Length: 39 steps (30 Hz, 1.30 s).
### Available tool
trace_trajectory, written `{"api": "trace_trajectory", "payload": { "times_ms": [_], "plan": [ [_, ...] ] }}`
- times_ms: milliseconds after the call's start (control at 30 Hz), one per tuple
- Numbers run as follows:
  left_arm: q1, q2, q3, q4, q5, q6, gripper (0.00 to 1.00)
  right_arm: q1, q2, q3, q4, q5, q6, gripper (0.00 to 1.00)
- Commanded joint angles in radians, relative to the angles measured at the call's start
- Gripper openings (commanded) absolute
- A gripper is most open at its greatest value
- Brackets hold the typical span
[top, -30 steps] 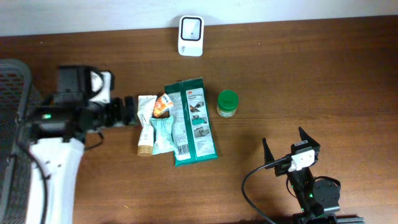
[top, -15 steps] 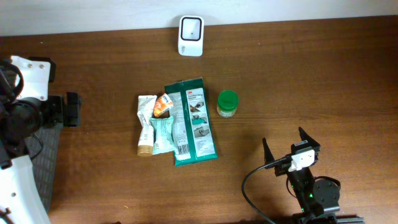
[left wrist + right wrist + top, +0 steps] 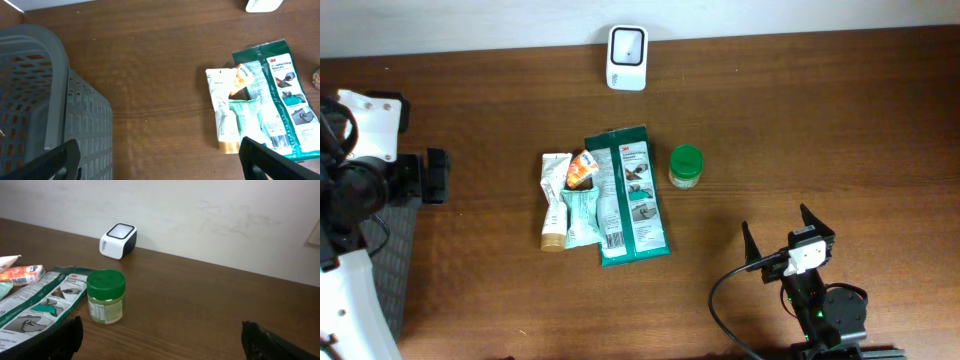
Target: Scan the item barcode
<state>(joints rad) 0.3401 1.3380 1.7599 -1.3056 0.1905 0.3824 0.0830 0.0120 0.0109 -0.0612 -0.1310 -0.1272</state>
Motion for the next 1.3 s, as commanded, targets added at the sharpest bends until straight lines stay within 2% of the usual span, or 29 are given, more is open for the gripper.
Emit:
{"api": "trace_trajectory", "payload": {
  "times_ms": [0,433,633,700,800,967,1067,1167,1267],
  "plan": [
    [0.006,0.001,0.011,0.002,0.004,0.016,0.99,0.009,-0.007,-0.005,-0.006,-0.003,0.004,0.98],
    [0.006,0.001,0.011,0.002,0.004,0.016,0.99,0.01,-0.007,-0.005,-0.003,-0.003,0.005,0.98],
    [0.006,0.001,0.011,0.002,0.004,0.016,0.99,0.009,-0.007,-0.005,0.052,-0.222,0.009,0.98],
    [0.006,0.001,0.011,0.002,0.004,0.016,0.99,0.009,-0.007,-0.004,0.068,-0.256,0.125,0.98],
    [0.006,0.001,0.011,0.002,0.004,0.016,0.99,0.008,0.025,0.119,0.003,-0.296,0.135,0.98],
    [0.006,0.001,0.011,0.002,0.004,0.016,0.99,0.008,0.353,0.489,-0.21,-0.316,0.135,0.98],
    [0.006,0.001,0.011,0.002,0.004,0.016,0.99,0.008,0.642,0.799,-0.46,-0.322,0.129,0.98],
    [0.006,0.001,0.011,0.002,0.004,0.016,0.99,0.008,0.875,1.009,-0.611,-0.322,0.105,0.98],
    [0.006,0.001,0.011,0.002,0.004,0.016,0.99,0.009,1.184,1.253,-0.753,-0.326,0.105,0.98]
  ]
}}
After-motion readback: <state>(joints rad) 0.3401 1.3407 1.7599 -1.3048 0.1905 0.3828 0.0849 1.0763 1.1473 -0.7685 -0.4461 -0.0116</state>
